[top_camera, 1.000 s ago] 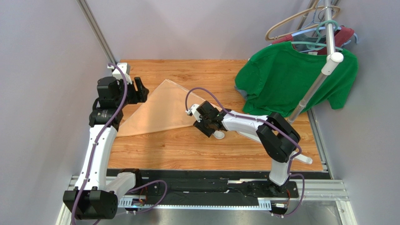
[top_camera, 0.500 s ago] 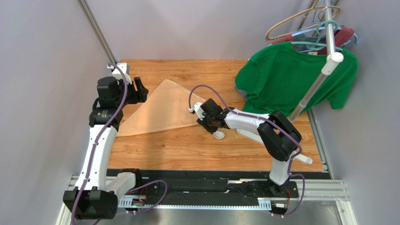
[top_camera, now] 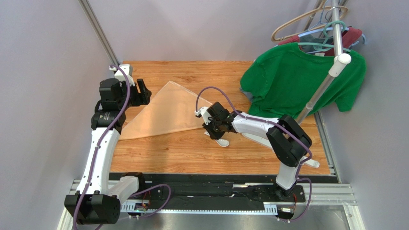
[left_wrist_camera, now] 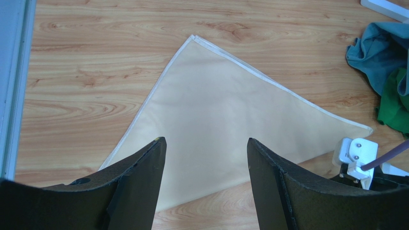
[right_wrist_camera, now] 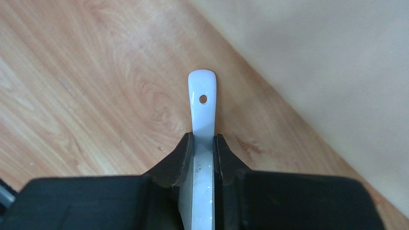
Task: Fold the napkin, place the utensils inside, and roll it up
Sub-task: Grab a utensil with the right arm, then place the utensil onto the napkin
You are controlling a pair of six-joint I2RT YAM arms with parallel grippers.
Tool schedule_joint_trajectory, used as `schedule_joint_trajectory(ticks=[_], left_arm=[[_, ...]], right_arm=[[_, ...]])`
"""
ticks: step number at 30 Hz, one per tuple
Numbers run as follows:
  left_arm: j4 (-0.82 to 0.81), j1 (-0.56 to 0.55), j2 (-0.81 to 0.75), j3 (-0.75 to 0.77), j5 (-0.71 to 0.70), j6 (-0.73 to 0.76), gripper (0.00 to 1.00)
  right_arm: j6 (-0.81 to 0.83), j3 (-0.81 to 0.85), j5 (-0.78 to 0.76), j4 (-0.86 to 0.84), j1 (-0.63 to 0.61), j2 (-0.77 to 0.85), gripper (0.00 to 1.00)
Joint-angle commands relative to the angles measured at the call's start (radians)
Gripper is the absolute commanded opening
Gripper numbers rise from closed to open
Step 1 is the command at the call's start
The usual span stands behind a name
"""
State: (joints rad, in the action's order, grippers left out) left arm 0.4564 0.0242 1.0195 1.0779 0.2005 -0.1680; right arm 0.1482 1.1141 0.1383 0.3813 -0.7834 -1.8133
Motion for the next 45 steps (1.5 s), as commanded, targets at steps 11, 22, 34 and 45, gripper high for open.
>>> schedule_joint_trajectory(ticks=[11, 22, 34, 45], left_arm=[[0.002, 0.005, -0.009, 0.010, 0.008, 0.013, 0.72], [0.010, 0.005, -0.006, 0.010, 0.020, 0.027, 0.72], [0.024, 0.005, -0.002, 0.017, -0.003, 0.028, 0.72], [0.028, 0.005, -0.001, 0.020, -0.006, 0.024, 0.72]], right_arm=[[0.191, 0.180, 0.026, 0.130, -0.077, 0.046, 0.00], [0.474, 0.358, -0.034, -0.070, -0.083, -0.142, 0.00], [0.597, 0.498, 0.069, -0.191, -0.106, -0.317, 0.00], [0.590, 0.550, 0.162, -0.220, -0.162, -0.386, 0.00]])
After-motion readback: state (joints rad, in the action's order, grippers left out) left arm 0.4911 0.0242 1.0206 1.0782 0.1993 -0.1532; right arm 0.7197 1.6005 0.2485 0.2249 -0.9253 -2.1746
